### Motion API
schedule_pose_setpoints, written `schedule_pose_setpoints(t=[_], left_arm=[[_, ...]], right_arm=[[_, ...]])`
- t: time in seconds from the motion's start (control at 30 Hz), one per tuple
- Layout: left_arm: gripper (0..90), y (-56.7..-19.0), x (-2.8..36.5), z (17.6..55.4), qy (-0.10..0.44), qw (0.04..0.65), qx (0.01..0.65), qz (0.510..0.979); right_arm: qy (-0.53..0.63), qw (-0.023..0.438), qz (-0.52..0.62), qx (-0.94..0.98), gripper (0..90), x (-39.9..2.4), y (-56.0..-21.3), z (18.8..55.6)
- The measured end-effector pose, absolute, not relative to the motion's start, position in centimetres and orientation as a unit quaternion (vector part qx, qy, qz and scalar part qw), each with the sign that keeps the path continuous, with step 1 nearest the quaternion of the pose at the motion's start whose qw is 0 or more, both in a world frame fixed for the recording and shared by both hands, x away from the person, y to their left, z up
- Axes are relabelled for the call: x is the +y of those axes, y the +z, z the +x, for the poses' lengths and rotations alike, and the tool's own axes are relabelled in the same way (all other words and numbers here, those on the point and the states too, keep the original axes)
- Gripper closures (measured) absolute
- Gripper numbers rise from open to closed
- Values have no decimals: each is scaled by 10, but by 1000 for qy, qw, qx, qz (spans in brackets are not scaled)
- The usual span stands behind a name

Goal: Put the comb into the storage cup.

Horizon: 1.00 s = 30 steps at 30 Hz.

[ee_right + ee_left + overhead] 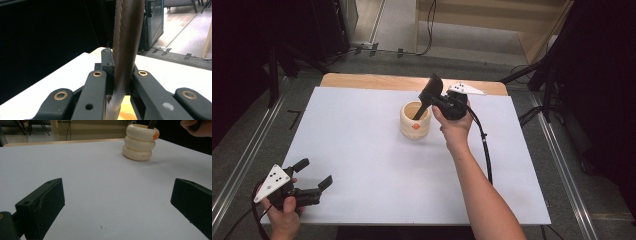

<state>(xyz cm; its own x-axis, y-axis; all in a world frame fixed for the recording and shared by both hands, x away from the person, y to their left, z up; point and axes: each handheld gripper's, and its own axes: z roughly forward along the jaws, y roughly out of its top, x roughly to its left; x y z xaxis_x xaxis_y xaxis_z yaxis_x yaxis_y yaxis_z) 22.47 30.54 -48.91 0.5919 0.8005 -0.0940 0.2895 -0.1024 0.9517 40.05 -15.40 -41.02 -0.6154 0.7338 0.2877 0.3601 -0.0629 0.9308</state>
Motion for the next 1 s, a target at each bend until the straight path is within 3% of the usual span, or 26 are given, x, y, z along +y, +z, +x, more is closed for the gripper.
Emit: schedule_pose_setpoints(t=[1.0], left_arm=[[0, -489, 305, 225, 234, 546, 384, 707]], right_arm=[[591, 125, 440, 665, 839, -143, -444, 409]])
